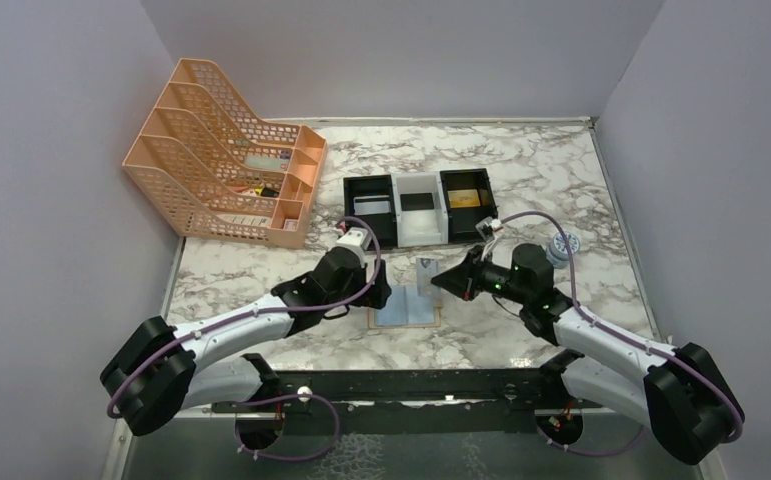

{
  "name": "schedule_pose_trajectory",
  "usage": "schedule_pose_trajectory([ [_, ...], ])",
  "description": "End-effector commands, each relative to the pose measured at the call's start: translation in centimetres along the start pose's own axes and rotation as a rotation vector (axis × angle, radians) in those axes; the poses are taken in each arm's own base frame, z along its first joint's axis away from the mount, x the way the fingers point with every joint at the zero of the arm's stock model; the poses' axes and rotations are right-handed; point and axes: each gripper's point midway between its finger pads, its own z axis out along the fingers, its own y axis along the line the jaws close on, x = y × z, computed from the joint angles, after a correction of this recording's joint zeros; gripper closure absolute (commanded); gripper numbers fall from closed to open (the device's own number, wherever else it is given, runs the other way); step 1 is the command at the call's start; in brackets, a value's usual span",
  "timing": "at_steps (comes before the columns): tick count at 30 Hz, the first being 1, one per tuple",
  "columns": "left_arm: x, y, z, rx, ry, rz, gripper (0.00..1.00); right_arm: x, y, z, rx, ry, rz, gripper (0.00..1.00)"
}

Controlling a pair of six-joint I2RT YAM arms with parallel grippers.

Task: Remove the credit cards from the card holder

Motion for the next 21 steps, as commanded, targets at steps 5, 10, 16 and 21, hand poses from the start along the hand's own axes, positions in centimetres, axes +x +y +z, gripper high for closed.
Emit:
schedule_pose_trajectory([
  [5,-3.7,3.2,-1.6,-0.055,-0.055,-0.135,0.05,-1.0,0.6,0.3,0.008,-0.042,-0.147,0.99],
  [10,-6.6,6.6,-4.2,-0.188,-0.138,-0.193,0.01,-2.4,0.8,0.7,0.068,-0.077,-0.302,0.99],
  [16,-9.3,7.4,-7.7,-0.262,-0.208,-0.240,0.01,-4.1,2.4,1.5,0.095,-0.139,-0.545,0.99],
  [21,-10.7,7.6,-10.0,-0.284,-0.266,-0.214,0.01,-5.9,3.5,2.1,0.112,-0.210,-0.743,0.99],
])
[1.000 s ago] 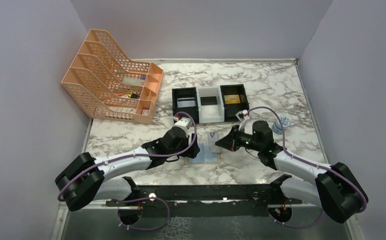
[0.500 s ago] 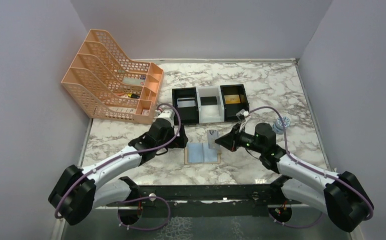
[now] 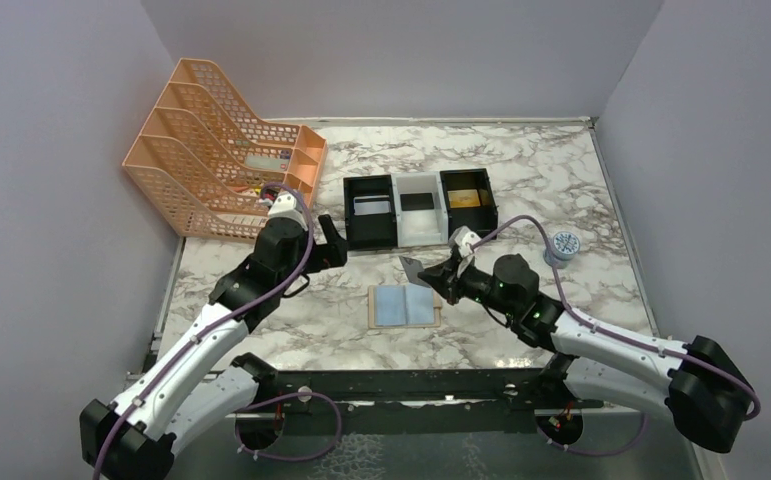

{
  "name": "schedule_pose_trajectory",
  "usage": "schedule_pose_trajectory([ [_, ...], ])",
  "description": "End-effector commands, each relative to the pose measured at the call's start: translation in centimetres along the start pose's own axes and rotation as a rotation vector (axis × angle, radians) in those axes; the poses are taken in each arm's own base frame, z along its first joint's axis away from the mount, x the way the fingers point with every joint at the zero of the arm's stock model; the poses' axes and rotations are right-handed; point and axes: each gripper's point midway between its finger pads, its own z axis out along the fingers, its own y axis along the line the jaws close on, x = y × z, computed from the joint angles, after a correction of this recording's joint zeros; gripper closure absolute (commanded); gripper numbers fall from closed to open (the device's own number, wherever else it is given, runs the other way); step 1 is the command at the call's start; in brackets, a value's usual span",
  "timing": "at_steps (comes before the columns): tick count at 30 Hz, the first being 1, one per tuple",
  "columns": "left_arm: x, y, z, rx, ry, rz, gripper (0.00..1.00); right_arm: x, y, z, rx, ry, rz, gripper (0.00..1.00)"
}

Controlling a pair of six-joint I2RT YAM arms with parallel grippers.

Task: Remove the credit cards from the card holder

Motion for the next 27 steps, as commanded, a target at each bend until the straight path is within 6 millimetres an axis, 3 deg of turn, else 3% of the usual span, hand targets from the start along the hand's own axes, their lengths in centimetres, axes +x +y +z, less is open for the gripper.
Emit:
schedule_pose_trajectory([
  [1,-1.5,1.5,-1.9,-0.081,-0.046,0.009,0.01,-4.1,-1.4,1.0,0.085,-0.120,-0.261,0.99],
  [4,-1.8,0.9,-2.3,-0.053,-0.028,0.073,0.01,-5.4,-0.9,2.2,0.062,-0.125,-0.400,0.99],
  [12,-3.4,4.2,-3.7,-0.223,-0.068,0.201,0.01,-8.0,-2.7,6.7,0.115,-0.086,-0.642,0.99],
  [17,-2.8,5.5,-4.4,-0.258,-0.098,0.168,0.01,-8.0,-5.5,11.0,0.213,0.045,-0.705,0.99],
  [27,-4.7,6.7,-6.8,-0.309,-0.218,0.120,0.01,-6.6,-9.0,16.5,0.303,0.260,-0.816,0.99],
])
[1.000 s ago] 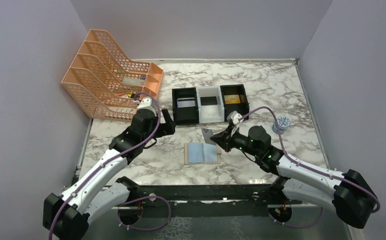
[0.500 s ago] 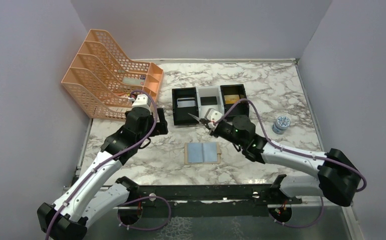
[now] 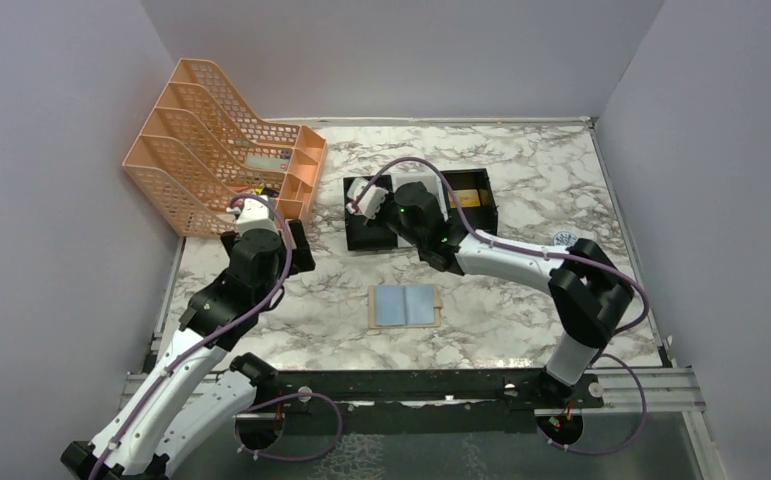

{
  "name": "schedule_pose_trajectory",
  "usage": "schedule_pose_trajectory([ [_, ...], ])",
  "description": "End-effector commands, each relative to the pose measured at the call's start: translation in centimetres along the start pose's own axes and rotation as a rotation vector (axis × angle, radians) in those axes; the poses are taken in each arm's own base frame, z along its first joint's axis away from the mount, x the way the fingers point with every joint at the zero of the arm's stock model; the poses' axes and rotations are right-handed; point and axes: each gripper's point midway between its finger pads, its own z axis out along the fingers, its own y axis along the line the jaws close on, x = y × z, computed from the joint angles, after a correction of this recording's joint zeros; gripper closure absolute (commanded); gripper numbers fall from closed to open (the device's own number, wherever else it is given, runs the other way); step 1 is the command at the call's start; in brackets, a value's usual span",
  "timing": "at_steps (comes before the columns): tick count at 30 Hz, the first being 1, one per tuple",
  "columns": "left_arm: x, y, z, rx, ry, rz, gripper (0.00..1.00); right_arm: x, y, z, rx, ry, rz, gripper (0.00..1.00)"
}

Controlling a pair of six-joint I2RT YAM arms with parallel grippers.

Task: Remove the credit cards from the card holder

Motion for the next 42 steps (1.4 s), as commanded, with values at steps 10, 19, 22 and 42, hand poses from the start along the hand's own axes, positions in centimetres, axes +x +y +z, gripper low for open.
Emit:
schedule_pose_trajectory([
  [10,-0.9,1.7,-1.0,-0.052,-0.066,-0.028,0.01,3.7,1.6,5.3,-0.045,0.199,-0.181,0.99],
  [19,-0.8,1.5,-1.1,-0.039,-0.064,-0.026,0.01,6.5,1.7,7.6,-0.013,0.270,-0.276,0.99],
  [22,-0.8,1.5,-1.1,-0.035,-0.063,-0.023,0.01,7.1,1.6,8.2,-0.010,0.282,-0.282,0.99],
  [42,-0.5,1.4,-0.9,-0.032,-0.051,-0.010,0.01,10.5,2.3,12.3,-0.035,0.316,-0.276,0.99],
])
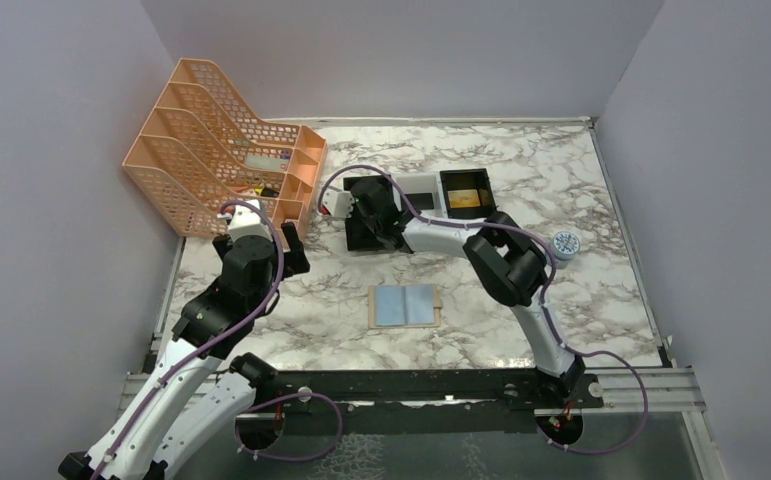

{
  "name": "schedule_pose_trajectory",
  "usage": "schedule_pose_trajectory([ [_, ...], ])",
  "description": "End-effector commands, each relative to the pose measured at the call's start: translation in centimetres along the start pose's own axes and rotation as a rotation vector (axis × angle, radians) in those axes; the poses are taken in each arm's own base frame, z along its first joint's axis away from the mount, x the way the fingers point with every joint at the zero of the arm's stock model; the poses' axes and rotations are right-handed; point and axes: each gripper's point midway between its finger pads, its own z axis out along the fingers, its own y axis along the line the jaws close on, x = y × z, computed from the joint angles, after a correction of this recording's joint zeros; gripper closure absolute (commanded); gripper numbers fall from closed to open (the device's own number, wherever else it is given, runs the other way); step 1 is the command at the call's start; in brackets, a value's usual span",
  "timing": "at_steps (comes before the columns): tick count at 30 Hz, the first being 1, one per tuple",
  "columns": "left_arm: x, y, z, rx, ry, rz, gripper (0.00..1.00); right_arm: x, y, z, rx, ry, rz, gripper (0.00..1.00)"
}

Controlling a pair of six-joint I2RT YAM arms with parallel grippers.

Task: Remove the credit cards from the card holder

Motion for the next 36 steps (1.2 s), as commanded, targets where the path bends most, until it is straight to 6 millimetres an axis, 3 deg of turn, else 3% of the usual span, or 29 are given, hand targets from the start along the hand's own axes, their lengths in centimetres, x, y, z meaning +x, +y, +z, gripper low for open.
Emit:
schedule_pose_trajectory([
  [1,0.2,0.2,0.1,-0.007,0.003,0.011,0.01,0.1,0.0,1.2,-0.012,-0.008,0.023,0.99],
  [12,0.4,0.2,0.3,-0.010,0.014,0.023,0.01,1.1,2.2,1.1,-0.104,-0.008,-0.018,0.94],
  [19,0.6,0.0,0.5,-0.004,0.022,0.029,0.01,0.6,2.3,0.7,-0.129,-0.029,0.007,0.64],
  [31,0.9,-0.2,0.6,0.006,0.039,0.041,0.01,0.4,1.7,0.3,-0.120,-0.043,0.014,0.60],
  [36,0.9,-0.3,0.7,0.008,0.040,0.042,0.01,-0.8,0.8,-0.6,-0.121,-0.088,0.044,0.58],
])
